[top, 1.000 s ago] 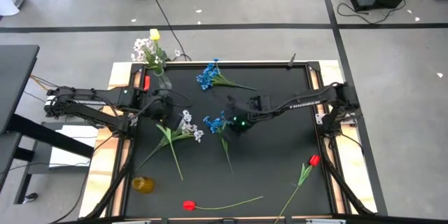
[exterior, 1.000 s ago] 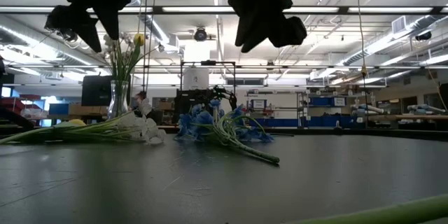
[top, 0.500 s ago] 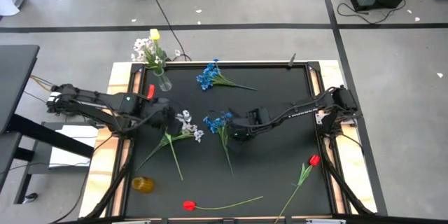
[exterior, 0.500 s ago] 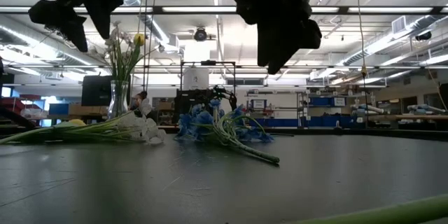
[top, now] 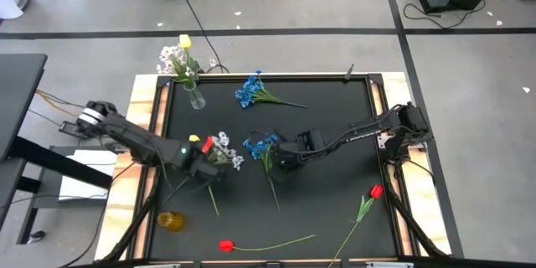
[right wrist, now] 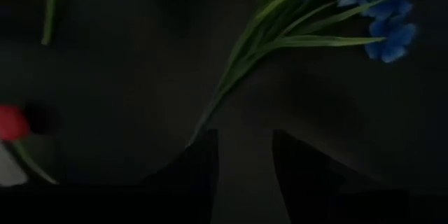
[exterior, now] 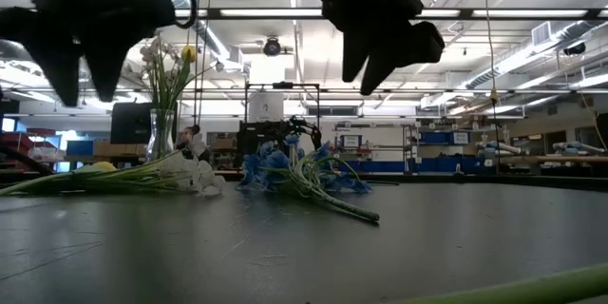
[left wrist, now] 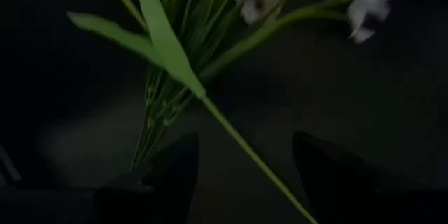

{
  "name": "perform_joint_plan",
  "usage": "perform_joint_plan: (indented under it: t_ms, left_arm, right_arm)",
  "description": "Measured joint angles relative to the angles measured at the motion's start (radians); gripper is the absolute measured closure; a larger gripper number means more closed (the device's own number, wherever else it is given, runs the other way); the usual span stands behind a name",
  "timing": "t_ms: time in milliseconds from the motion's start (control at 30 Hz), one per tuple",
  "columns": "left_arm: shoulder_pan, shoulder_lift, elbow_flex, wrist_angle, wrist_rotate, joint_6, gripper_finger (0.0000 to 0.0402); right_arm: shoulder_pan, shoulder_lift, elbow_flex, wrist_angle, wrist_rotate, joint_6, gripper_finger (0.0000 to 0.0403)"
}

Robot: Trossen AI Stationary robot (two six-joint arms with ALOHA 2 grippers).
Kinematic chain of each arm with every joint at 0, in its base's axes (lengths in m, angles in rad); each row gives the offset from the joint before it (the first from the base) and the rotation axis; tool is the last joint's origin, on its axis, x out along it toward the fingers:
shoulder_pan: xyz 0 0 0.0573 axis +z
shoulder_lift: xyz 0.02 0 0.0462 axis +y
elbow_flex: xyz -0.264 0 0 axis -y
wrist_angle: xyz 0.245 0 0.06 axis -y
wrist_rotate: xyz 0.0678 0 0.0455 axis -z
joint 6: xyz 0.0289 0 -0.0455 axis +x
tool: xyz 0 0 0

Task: Sort flowers into vase by color
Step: Put the yellow flower into the transparent vase

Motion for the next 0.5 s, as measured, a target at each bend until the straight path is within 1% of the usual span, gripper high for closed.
perform_joint_plan:
  t_ms: [67,200,267,400,500]
  left_arm:
    - [-0.034,0.021,0.0,0.001,0.0,-0.029,0.0178]
    - [-0.091,0.041,-0.016,0.026,0.001,-0.085,0.0191]
    - [-0.11,0.04,-0.063,0.1,0.001,-0.124,0.0196]
    - [-0.131,0.029,-0.194,0.308,0.02,-0.213,0.0198]
    - [-0.132,0.03,-0.25,0.394,0.026,-0.26,0.0198]
  right_arm:
    - [0.003,0.0,0.0,0.013,-0.019,0.013,0.0259]
    - [0.013,0.0,0.0,0.031,-0.024,0.041,0.0259]
    - [0.02,0.0,0.0,0.033,-0.021,0.053,0.0259]
    - [0.031,-0.001,0.0,0.034,-0.006,0.077,0.0259]
    - [0.038,-0.001,0.0,0.035,-0.007,0.091,0.0259]
